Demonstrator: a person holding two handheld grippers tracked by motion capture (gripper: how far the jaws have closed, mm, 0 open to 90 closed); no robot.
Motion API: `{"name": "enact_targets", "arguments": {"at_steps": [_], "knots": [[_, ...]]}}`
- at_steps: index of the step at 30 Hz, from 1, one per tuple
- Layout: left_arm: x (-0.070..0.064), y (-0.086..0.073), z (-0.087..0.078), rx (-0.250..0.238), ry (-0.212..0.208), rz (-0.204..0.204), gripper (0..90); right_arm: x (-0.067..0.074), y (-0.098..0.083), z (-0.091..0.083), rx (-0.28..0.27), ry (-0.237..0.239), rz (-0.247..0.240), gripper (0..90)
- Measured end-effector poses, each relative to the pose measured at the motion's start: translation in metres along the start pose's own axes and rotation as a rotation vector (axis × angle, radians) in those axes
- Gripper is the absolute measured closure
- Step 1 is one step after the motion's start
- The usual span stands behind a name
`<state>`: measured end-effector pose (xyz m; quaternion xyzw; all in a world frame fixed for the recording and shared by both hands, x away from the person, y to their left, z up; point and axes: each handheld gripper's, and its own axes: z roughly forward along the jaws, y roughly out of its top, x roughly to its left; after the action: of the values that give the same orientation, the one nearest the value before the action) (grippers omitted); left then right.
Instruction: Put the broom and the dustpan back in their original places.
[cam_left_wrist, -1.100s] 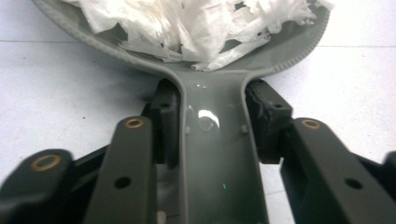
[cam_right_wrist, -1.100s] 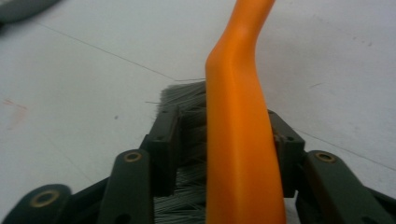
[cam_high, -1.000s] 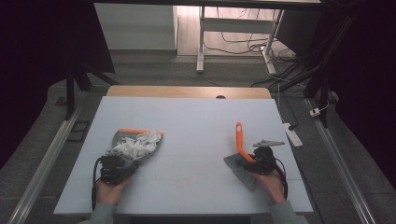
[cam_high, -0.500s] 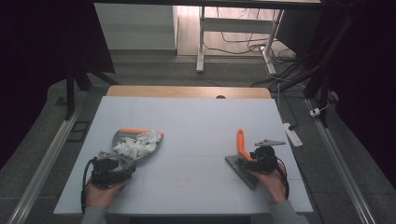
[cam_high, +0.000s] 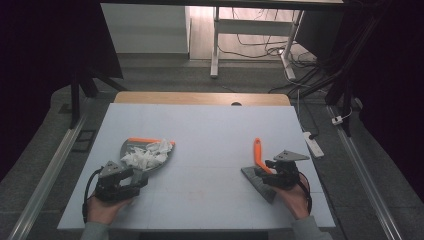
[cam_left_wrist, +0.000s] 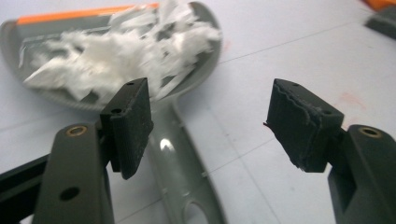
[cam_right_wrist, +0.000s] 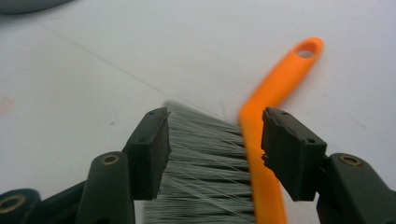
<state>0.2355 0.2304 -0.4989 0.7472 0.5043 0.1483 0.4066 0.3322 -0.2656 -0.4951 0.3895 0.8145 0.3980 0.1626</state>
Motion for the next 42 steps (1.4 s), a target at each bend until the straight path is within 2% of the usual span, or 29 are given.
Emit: {"name": "enact_targets", "arguments": {"at_steps": [4, 13, 18, 25, 33, 42], "knots": [[0.000, 0.000, 0.000, 0.005, -0.047, 0.027, 31.9, 0.006, -0.001, -0.002, -0.018, 0.047, -0.047, 42.8], [-0.003, -0.001, 0.004, 0.020, -0.123, 0.066, 31.7, 0.014, -0.008, -0.011, -0.054, 0.111, -0.136, 43.0], [-0.006, -0.005, 0.006, 0.030, -0.153, 0.084, 31.5, 0.014, -0.018, -0.019, -0.078, 0.122, -0.187, 42.8], [-0.008, -0.008, 0.008, 0.039, -0.157, 0.105, 31.1, 0.005, -0.025, -0.024, -0.108, 0.127, -0.166, 42.4], [-0.006, -0.009, 0.009, 0.038, -0.153, 0.104, 31.0, 0.010, -0.022, -0.022, -0.120, 0.124, -0.188, 42.3], [-0.006, -0.009, 0.008, 0.036, -0.150, 0.103, 31.0, 0.010, -0.021, -0.023, -0.125, 0.121, -0.191, 42.3]]}}
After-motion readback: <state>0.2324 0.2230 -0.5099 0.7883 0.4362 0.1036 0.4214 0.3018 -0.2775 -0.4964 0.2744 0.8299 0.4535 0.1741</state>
